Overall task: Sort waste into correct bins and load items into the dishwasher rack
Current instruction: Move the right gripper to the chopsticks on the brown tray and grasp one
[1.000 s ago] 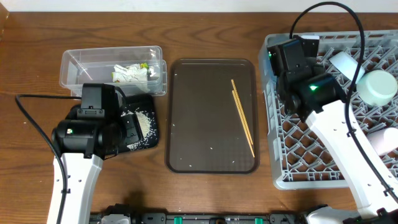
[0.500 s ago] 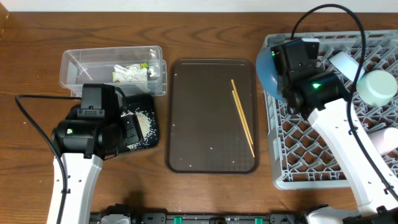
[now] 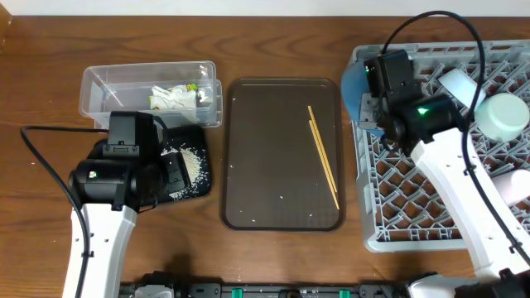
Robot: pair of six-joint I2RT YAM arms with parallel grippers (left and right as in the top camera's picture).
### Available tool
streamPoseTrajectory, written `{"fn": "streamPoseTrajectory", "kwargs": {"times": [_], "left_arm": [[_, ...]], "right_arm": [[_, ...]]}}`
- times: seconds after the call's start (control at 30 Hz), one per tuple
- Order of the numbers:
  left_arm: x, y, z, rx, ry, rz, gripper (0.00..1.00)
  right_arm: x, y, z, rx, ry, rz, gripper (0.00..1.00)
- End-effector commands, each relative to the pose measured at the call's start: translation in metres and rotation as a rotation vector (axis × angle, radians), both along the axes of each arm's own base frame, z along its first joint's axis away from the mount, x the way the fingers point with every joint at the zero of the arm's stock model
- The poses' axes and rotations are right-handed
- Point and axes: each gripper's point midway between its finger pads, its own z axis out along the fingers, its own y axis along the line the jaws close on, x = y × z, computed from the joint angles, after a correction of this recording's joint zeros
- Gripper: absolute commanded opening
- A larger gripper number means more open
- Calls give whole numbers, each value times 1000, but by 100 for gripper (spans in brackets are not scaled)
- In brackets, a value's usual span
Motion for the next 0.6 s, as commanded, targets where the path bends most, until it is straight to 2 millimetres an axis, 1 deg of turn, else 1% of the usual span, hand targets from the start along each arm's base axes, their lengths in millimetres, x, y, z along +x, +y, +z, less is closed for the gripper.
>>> {"fn": "streamPoseTrajectory", "kwargs": {"times": [0.0,0.17,0.27,0.4,0.43,0.47,0.57], "left_arm": [[0,3,-2,8,8,11,64],[0,3,-2,8,7,11,64],[0,3,-2,8,7,11,64],[0,3,-2,8,7,11,64],[0,3,-2,8,7,11,64],[0,3,-2,8,7,11,64],[0,3,-2,8,7,11,64]], "right_arm": [[-8,36,-19,140,91,91,49],[-18,70,-37,160,160,180,51],[-25,90,-54,139,207,230,51],[-35,113,-84,100,287,285,50],[-37,118,-94,86,313,296,50],[-39,121,-102,76,333,303,50],[-45,126,-128,40,397,313,47]]}}
